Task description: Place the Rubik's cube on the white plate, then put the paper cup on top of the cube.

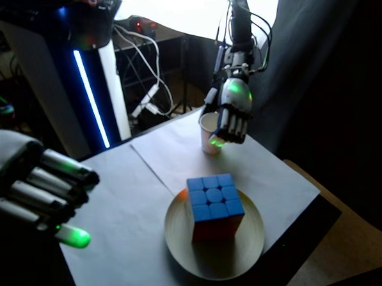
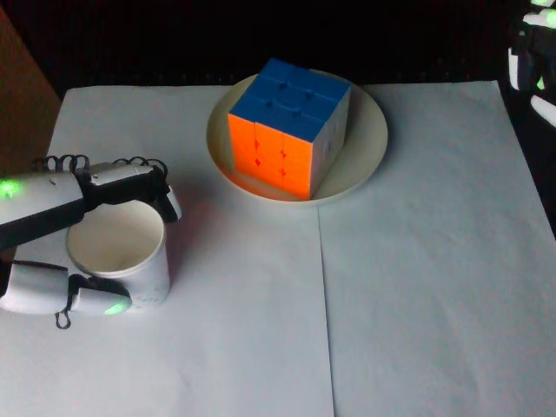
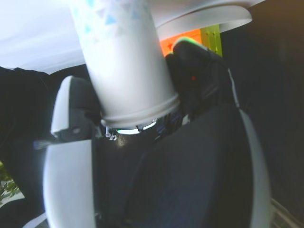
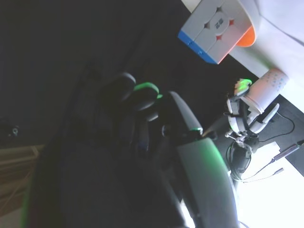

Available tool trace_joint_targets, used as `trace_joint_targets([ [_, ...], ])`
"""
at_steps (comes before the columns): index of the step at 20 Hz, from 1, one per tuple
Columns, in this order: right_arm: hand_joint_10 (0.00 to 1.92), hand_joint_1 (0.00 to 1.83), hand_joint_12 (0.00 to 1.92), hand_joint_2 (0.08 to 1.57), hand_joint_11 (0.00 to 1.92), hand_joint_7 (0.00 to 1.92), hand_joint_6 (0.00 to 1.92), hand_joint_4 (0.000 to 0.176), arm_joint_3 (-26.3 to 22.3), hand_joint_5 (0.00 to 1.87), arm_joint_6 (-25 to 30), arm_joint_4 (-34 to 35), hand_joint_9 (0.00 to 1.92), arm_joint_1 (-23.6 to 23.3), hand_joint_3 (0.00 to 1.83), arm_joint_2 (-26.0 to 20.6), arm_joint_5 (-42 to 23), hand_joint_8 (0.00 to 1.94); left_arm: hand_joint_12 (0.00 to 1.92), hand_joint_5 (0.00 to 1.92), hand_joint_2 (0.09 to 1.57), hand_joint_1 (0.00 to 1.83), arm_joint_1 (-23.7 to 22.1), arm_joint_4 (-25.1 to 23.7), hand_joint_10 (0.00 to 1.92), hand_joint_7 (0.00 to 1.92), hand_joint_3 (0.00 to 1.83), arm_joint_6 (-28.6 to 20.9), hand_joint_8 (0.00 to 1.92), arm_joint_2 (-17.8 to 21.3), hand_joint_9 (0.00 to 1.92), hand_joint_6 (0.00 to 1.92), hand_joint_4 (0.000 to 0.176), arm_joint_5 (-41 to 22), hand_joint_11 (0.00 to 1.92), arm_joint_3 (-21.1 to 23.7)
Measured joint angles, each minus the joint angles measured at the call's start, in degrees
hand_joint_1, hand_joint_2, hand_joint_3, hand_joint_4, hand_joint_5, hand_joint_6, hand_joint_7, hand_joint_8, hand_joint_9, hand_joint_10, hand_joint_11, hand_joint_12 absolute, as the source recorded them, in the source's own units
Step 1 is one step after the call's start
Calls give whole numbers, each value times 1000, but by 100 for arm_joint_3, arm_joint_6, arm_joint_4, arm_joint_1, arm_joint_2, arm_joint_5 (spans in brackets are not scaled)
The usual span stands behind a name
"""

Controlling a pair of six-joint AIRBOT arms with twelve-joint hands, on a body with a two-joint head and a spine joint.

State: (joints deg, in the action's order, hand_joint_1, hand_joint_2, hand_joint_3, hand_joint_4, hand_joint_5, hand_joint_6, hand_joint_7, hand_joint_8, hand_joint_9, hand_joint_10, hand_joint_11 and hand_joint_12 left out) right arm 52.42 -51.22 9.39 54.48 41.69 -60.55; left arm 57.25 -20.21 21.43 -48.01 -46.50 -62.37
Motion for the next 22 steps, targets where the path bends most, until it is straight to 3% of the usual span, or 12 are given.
trace_joint_targets([
  [4, 1871, 1005, 1921, 1424, 395, 531, 1785, 4, 0, 410, 0, 9, 329, 9, 0, 7, 13, 1772, 1921, 39, 1167, 1246, 0, 22, 1921, 0, 0, 74, 1874, 0, 160, 1749, 0, -4, 330, 15],
  [5, 1897, 1012, 1921, 1422, 461, 552, 1772, 0, 0, 401, 0, 9, 374, 9, 0, 7, 15, 1777, 1921, 12, 1174, 1157, 0, 44, 1921, 0, 1, 116, 1901, 0, 131, 1775, 87, -11, 326, 24],
  [7, 1835, 1018, 1921, 1416, 379, 563, 1765, 0, 0, 405, 0, 7, 366, 9, 0, 7, 13, 1753, 1921, 0, 1205, 1104, 0, 48, 1921, 0, 12, 138, 1921, 0, 53, 1908, 95, -35, 123, 24],
  [8, 1852, 1019, 1921, 1415, 387, 557, 1767, 0, 4, 411, 0, 9, 363, 9, 0, 9, 15, 1754, 1921, 26, 1179, 1188, 0, 50, 1921, 4, 0, 138, 1907, 2, 95, 1860, 15, -44, 202, 26],
  [9, 1858, 1020, 1921, 1415, 391, 557, 1766, 0, 7, 411, 0, 11, 365, 9, 0, 9, 17, 1755, 1921, 36, 1169, 1206, 0, 50, 1921, 6, 0, 138, 1903, 2, 116, 1840, 0, -42, 237, 26],
  [12, 1858, 1013, 1921, 1422, 421, 560, 1804, 0, 11, 386, 0, 24, 381, 9, 1, 13, 17, 1744, 1921, 14, 1195, 1190, 0, 70, 1921, 0, 8, 151, 1921, 7, 47, 1907, 76, -120, 122, 35],
  [13, 1862, 1015, 1921, 1418, 416, 558, 1790, 0, 11, 404, 0, 24, 375, 9, 0, 20, 15, 1740, 1921, 29, 1206, 1229, -2, 90, 1921, 0, 12, 170, 1902, 31, 22, 1920, 31, -129, 109, 68],
  [15, 1859, 1016, 1921, 1416, 395, 556, 1780, 0, 11, 409, 0, 24, 353, 9, 0, 24, 17, 1745, 1921, 22, 1200, 1253, -2, 90, 1921, 0, 6, 173, 1892, 35, 56, 1864, 5, -153, 162, 79],
  [17, 1849, 1016, 1921, 1419, 433, 566, 1800, 0, 11, 391, 0, 31, 383, 9, 0, 24, 17, 1736, 1921, 25, 1214, 1282, -2, 92, 1921, 0, 7, 190, 1891, 37, 46, 1918, 105, -160, 124, 79],
  [20, 1844, 1005, 1921, 1423, 395, 539, 1810, 3, 11, 404, 0, 39, 346, 11, 1, 26, 17, 1746, 1921, 117, 1284, 1595, -2, 101, 1825, 50, 11, 223, 1894, 42, 442, 1921, 17, -179, 331, 79],
  [21, 1883, 1009, 1921, 1426, 463, 555, 1802, 0, 11, 384, 0, 46, 393, 11, 1, 31, 17, 1764, 1921, 143, 1386, 1423, -2, 138, 1917, 336, 11, 258, 1875, 59, 435, 1921, 28, -184, 319, 92],
  [22, 1860, 1007, 1921, 1428, 450, 558, 1823, 0, 17, 375, 0, 46, 400, 11, 1, 44, 17, 1749, 1921, 152, 1413, 1254, -2, 157, 1921, 403, 13, 273, 1879, 83, 191, 1921, 83, -227, 172, 103],
])
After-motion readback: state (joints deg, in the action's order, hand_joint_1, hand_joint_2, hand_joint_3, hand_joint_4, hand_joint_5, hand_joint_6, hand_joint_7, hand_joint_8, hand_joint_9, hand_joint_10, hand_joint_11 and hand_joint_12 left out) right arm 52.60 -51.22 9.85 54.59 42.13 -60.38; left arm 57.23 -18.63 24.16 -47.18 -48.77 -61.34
